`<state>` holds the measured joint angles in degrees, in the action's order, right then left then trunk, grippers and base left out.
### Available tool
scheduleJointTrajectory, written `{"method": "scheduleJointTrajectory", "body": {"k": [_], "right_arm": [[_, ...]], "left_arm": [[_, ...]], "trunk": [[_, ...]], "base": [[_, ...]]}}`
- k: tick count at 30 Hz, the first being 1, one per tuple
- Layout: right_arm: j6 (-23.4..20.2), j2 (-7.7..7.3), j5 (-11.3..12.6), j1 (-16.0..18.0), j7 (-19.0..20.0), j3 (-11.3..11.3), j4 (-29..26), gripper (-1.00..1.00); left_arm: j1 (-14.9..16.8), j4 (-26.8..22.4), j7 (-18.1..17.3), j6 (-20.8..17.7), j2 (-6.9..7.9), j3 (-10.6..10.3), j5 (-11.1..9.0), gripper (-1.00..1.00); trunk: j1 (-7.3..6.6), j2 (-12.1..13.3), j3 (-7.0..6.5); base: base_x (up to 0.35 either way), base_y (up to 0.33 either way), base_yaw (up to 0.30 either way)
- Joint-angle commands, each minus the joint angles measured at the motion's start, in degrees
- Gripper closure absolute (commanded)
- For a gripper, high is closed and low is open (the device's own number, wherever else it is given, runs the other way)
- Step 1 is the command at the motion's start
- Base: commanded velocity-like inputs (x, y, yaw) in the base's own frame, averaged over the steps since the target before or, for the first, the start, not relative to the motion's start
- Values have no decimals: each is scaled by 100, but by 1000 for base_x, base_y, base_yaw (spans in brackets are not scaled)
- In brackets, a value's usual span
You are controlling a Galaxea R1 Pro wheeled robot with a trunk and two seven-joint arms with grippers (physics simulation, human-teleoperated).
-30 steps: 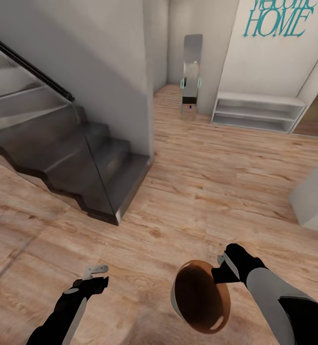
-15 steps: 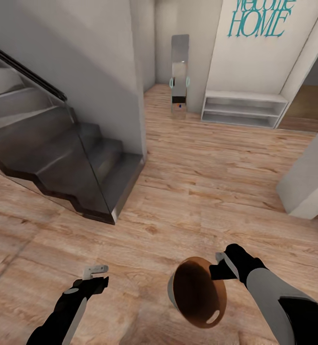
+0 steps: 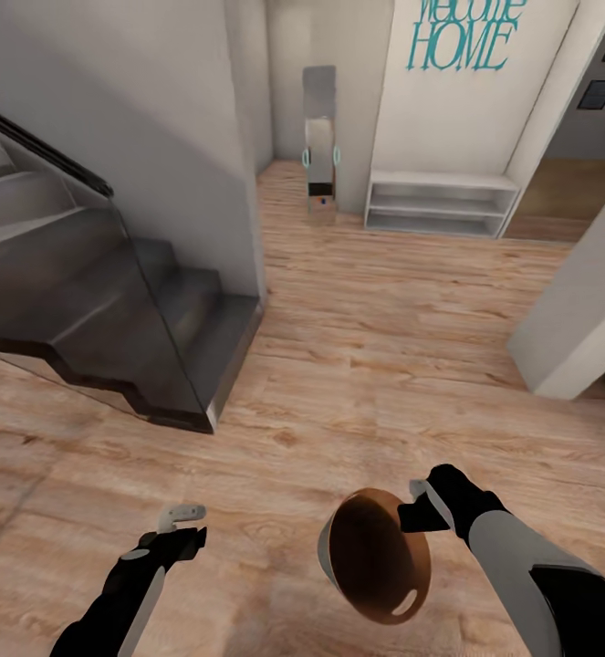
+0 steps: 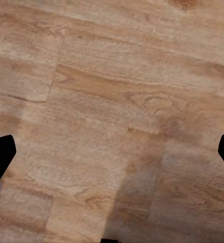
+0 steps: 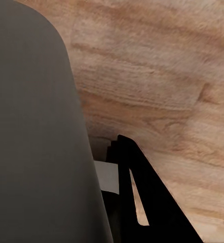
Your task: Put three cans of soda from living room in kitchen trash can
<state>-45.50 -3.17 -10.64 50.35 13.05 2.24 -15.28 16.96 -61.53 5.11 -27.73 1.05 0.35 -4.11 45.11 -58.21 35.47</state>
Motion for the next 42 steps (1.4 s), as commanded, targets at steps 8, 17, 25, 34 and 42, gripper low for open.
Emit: {"method": "scheduleJointTrajectory", "body": {"k": [8,17,25,34,42], "right_arm": [[-11,1,107,1,5,17,-1,100],[-3,1,120,1,5,25,-3,100],[-3,-15,131,1,5,70,-7,100],[-3,-31,141,2,5,84,-8,100],[-6,-71,145,6,5,95,-4,100]], "left_arm": [[0,1,-28,-4,1,0,-30,-100],[0,1,-19,-4,1,0,-47,-100],[0,1,-19,-3,1,0,-45,-100],[0,1,-27,-4,1,0,-21,-100],[0,-4,-30,-4,1,0,-32,-100]], "trunk": [[0,0,0],[0,0,0],[0,0,-14],[0,0,-60],[0,0,-109]], "base": [[0,281,-196],[0,199,-14],[102,14,-130],[212,-81,-219],[147,-146,-213]]}}
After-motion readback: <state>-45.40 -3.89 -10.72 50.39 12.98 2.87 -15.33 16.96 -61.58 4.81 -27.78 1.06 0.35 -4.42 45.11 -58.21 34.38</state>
